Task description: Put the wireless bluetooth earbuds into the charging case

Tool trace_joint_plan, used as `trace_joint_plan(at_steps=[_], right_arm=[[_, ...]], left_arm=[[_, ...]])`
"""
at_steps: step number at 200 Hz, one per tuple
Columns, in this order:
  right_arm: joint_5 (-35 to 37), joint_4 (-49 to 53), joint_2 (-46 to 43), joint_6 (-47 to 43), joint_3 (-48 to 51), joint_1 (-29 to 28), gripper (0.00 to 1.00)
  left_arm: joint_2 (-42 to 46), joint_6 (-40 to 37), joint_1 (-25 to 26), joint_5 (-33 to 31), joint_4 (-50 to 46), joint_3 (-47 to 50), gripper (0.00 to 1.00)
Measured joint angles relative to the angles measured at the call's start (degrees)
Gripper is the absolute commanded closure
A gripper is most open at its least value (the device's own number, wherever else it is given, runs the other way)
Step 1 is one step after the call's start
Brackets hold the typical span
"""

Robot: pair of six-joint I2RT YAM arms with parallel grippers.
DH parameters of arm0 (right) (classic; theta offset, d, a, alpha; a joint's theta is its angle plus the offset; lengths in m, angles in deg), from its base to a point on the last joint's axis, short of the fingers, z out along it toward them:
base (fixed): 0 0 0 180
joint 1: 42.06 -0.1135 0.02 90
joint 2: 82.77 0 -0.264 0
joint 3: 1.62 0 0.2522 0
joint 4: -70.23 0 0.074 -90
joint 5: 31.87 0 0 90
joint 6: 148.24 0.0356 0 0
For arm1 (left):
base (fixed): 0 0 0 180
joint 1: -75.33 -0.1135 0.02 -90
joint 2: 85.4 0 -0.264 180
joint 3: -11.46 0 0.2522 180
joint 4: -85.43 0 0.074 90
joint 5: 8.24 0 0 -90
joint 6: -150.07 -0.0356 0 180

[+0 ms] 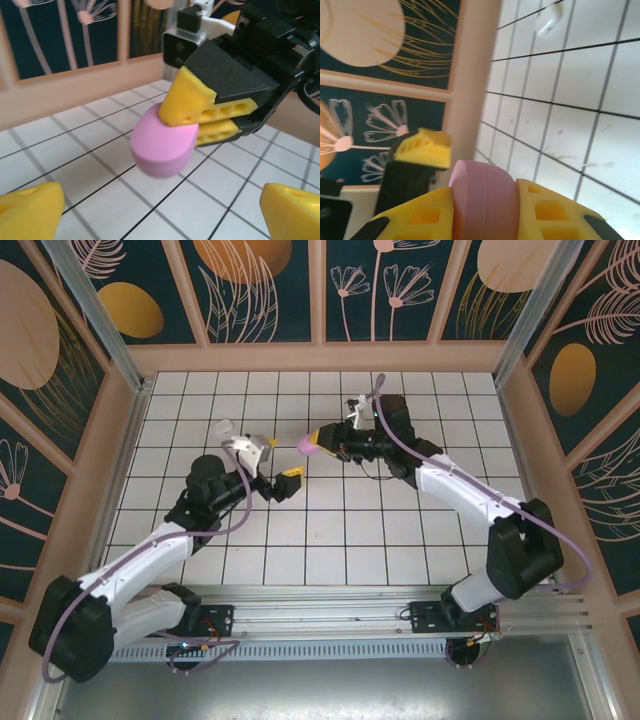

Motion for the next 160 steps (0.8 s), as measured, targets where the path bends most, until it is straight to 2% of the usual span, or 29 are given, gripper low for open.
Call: trace_joint_plan(at_steps=[37,65,101,129,160], right_arm=[[2.45,2.03,7.21,-4.35,-0.20,3.48,0.83],[3.23,5.11,18.97,-7.43,-6.99,4.74,0.84],[2.75,6.08,34.67,-9.29,-21.33,4.70,0.85],[3.04,9.01,46.58,-11.52,-36.06,5.27,0.85],[6.23,14.51,52.00,-15.08,-43.80,6.86,0.78]], left_arm=[[9.40,1.33,0.00,-11.69,-4.44,6.69,0.02],[14.86,3.43,0.00,-17.77,-6.93,11.39,0.01],[19.15,4.66,0.00,-21.49,-10.78,12.50,0.01],[22.01,4.98,0.00,-22.95,-12.57,12.50,0.01],[24.00,4.98,0.00,-23.67,-15.04,12.55,0.01]])
